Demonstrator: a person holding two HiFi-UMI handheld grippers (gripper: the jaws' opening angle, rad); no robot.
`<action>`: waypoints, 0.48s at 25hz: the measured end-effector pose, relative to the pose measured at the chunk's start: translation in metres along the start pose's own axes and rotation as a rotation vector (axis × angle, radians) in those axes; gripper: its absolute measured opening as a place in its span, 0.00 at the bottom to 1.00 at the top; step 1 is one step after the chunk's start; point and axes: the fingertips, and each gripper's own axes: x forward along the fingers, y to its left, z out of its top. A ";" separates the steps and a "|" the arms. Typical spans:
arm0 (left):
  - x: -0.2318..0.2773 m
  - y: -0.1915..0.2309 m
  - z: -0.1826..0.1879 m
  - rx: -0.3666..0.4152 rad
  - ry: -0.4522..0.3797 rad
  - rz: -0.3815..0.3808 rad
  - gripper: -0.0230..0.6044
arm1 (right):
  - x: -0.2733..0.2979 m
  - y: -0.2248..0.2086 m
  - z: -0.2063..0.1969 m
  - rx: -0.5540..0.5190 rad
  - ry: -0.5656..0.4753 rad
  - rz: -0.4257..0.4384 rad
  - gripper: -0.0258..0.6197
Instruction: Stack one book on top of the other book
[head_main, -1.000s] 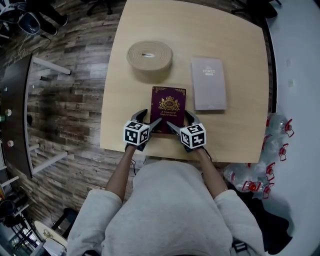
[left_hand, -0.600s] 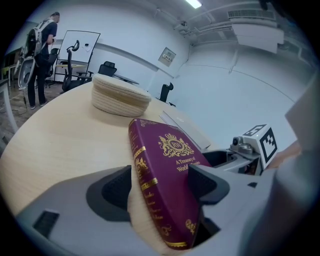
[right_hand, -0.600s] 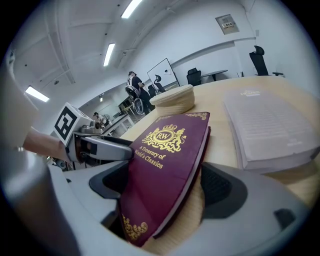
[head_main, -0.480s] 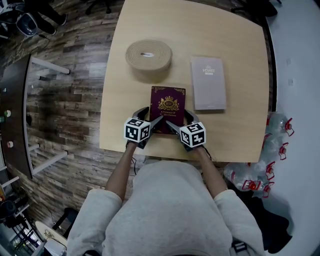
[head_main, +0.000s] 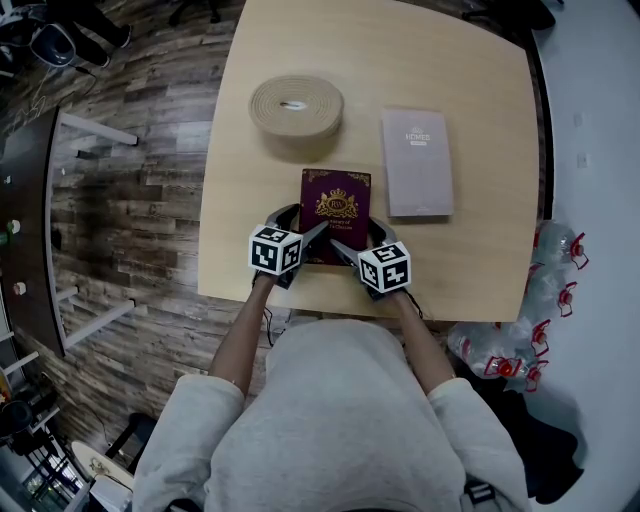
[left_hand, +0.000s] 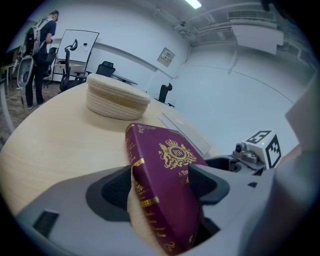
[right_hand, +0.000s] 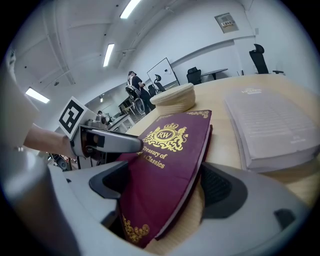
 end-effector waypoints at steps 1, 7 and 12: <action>0.000 0.001 0.000 0.002 0.002 0.001 0.60 | 0.000 0.000 0.000 0.001 0.000 0.000 0.72; 0.004 0.006 0.006 -0.005 -0.003 0.007 0.60 | 0.001 0.000 -0.001 0.011 -0.003 0.000 0.72; 0.009 0.007 0.009 -0.005 0.000 0.005 0.60 | 0.001 0.000 -0.001 0.013 -0.003 0.002 0.72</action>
